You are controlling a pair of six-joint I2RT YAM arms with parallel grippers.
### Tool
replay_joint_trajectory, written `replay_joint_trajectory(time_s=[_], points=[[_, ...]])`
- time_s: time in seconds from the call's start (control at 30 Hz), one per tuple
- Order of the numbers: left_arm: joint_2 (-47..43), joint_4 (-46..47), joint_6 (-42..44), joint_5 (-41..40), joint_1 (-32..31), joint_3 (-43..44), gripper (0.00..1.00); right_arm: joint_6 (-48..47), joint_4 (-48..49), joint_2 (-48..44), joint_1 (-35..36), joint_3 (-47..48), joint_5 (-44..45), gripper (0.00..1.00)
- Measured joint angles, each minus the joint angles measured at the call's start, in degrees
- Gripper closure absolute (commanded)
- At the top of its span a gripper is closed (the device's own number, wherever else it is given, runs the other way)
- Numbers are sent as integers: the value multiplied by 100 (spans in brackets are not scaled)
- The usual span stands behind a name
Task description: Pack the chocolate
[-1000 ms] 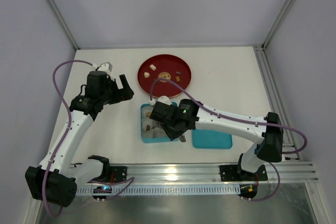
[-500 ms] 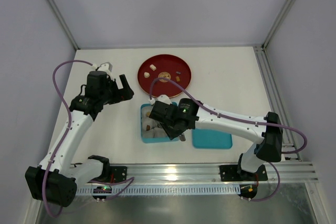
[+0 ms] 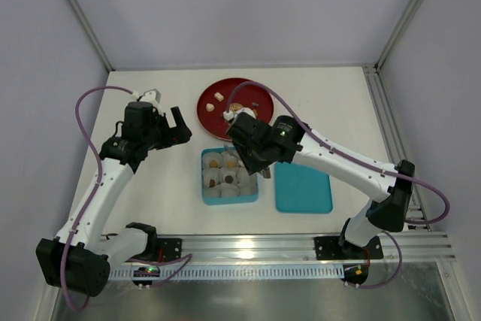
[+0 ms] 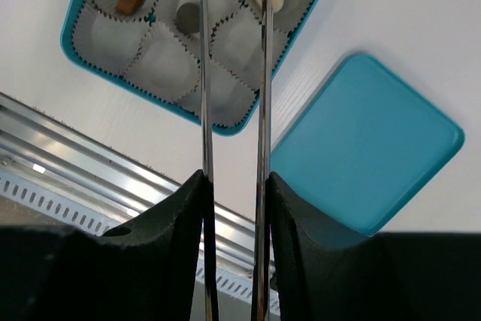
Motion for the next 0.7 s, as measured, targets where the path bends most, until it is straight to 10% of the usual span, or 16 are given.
replay_joint_trajectory(time_s=[0.7], points=[[52, 7, 0, 46, 2, 0, 0, -1419, 260, 2345, -2959, 2492, -586, 60]])
